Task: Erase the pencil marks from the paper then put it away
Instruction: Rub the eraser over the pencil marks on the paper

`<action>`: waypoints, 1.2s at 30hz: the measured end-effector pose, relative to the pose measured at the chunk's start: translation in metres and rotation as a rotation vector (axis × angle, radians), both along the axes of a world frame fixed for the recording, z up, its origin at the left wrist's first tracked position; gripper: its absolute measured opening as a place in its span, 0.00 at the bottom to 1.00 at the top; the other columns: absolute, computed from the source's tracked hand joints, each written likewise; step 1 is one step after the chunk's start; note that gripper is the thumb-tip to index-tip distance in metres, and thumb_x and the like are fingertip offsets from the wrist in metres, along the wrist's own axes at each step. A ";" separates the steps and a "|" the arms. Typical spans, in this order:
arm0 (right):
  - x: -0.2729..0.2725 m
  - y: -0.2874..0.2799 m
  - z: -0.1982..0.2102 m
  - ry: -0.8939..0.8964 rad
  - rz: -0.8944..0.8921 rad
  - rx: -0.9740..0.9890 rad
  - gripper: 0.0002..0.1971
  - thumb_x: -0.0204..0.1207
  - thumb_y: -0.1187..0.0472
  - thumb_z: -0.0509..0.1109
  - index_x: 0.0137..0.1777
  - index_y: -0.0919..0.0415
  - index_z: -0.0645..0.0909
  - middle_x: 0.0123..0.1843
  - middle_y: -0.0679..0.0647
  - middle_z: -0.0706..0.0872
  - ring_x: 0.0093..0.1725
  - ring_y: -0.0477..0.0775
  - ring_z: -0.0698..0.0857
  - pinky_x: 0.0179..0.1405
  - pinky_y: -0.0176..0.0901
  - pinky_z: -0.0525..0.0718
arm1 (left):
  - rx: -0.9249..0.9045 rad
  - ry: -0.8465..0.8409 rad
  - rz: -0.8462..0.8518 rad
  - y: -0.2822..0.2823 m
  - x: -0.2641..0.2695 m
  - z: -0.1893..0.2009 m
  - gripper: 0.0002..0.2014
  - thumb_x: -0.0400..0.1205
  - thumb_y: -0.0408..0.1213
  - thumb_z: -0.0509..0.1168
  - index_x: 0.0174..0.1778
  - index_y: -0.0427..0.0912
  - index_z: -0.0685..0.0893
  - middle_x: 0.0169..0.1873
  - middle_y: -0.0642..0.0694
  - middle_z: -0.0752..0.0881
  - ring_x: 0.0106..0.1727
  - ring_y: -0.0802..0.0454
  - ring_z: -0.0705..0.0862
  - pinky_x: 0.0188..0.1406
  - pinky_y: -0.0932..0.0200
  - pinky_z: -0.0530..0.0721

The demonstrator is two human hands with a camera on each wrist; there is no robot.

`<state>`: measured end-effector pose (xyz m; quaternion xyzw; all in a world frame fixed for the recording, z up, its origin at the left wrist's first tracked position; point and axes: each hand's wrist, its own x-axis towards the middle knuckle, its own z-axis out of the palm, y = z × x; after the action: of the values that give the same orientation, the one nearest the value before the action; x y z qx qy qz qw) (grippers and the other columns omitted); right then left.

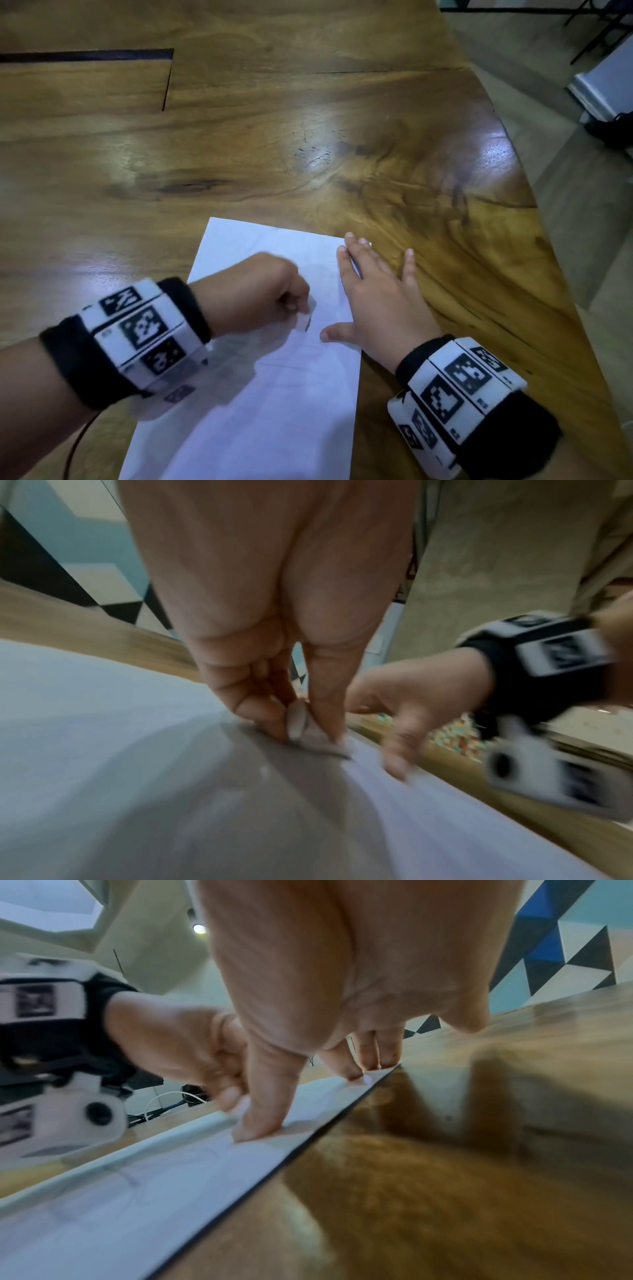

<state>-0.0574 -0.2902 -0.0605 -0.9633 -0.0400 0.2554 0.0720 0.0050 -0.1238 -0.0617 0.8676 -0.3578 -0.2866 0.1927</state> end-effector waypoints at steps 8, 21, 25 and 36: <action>0.001 0.000 0.001 0.007 -0.005 -0.021 0.56 0.68 0.32 0.67 0.83 0.57 0.36 0.84 0.48 0.30 0.83 0.47 0.36 0.74 0.76 0.35 | -0.099 -0.186 0.106 -0.023 0.013 -0.004 0.05 0.74 0.38 0.64 0.36 0.41 0.82 0.33 0.48 0.73 0.34 0.49 0.73 0.33 0.61 0.64; 0.001 0.000 -0.001 0.013 0.005 -0.025 0.56 0.69 0.31 0.66 0.83 0.56 0.35 0.83 0.48 0.29 0.83 0.47 0.35 0.76 0.73 0.34 | -0.128 -0.119 0.354 -0.021 0.040 0.007 0.09 0.68 0.36 0.76 0.43 0.45 0.87 0.29 0.49 0.85 0.33 0.52 0.81 0.32 0.61 0.72; 0.000 0.000 0.000 0.005 0.001 -0.024 0.56 0.68 0.31 0.66 0.83 0.56 0.35 0.83 0.48 0.30 0.83 0.47 0.36 0.76 0.74 0.35 | -0.100 -0.200 0.274 -0.038 0.035 0.002 0.05 0.71 0.35 0.72 0.40 0.40 0.87 0.32 0.45 0.84 0.35 0.49 0.78 0.30 0.60 0.65; 0.000 -0.002 0.000 -0.005 -0.001 -0.004 0.56 0.68 0.31 0.66 0.83 0.55 0.36 0.83 0.48 0.29 0.83 0.47 0.35 0.76 0.70 0.32 | -0.090 -0.125 0.159 -0.023 0.013 -0.001 0.02 0.73 0.35 0.70 0.38 0.40 0.85 0.33 0.45 0.80 0.35 0.50 0.75 0.31 0.66 0.68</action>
<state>-0.0575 -0.2918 -0.0609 -0.9641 -0.0394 0.2530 0.0701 0.0179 -0.1472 -0.0623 0.9000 -0.3116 -0.1993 0.2306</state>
